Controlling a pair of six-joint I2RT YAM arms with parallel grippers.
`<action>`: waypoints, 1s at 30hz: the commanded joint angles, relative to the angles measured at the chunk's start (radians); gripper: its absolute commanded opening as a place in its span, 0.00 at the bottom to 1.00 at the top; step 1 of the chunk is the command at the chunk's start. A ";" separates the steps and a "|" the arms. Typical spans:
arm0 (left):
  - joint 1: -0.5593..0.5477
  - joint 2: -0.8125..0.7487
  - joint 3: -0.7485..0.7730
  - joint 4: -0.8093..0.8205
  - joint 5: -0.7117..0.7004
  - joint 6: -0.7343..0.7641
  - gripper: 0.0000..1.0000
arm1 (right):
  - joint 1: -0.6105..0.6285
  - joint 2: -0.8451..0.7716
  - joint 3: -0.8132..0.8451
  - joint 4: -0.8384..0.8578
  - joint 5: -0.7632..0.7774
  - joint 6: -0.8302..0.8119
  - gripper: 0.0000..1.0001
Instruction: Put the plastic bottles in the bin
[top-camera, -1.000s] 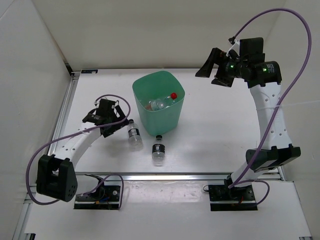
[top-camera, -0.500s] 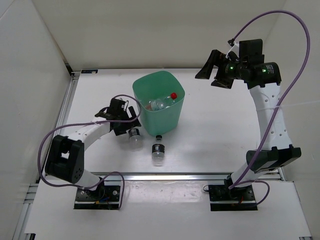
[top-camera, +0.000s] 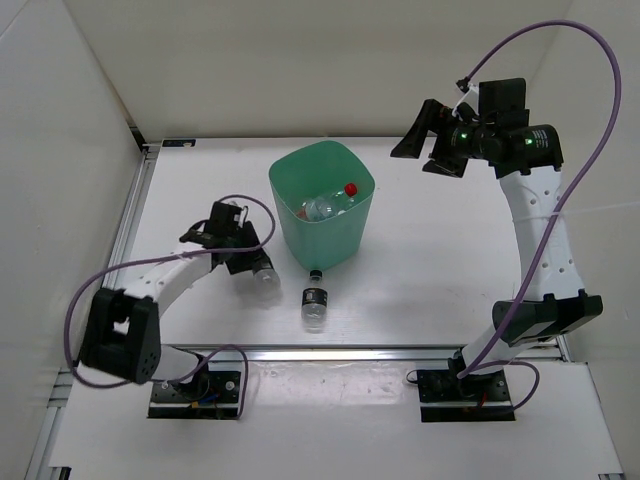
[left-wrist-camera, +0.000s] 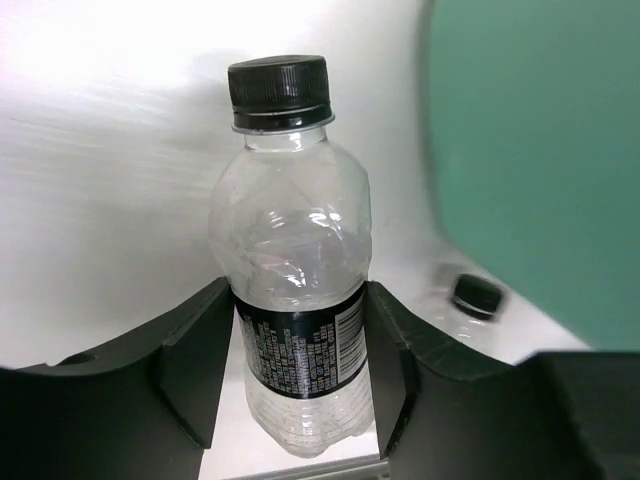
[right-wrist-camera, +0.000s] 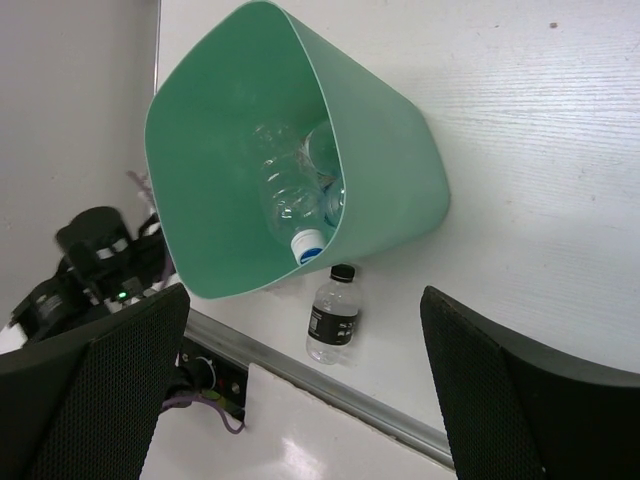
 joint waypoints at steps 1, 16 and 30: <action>0.042 -0.198 0.124 -0.082 -0.088 -0.006 0.59 | -0.011 -0.025 -0.007 0.029 -0.003 -0.012 1.00; -0.140 0.257 1.224 -0.300 -0.040 0.105 0.60 | -0.029 0.009 0.013 0.038 -0.034 0.017 1.00; -0.079 -0.090 1.183 -0.444 -0.377 0.155 1.00 | -0.069 -0.140 -0.194 0.084 -0.049 0.061 1.00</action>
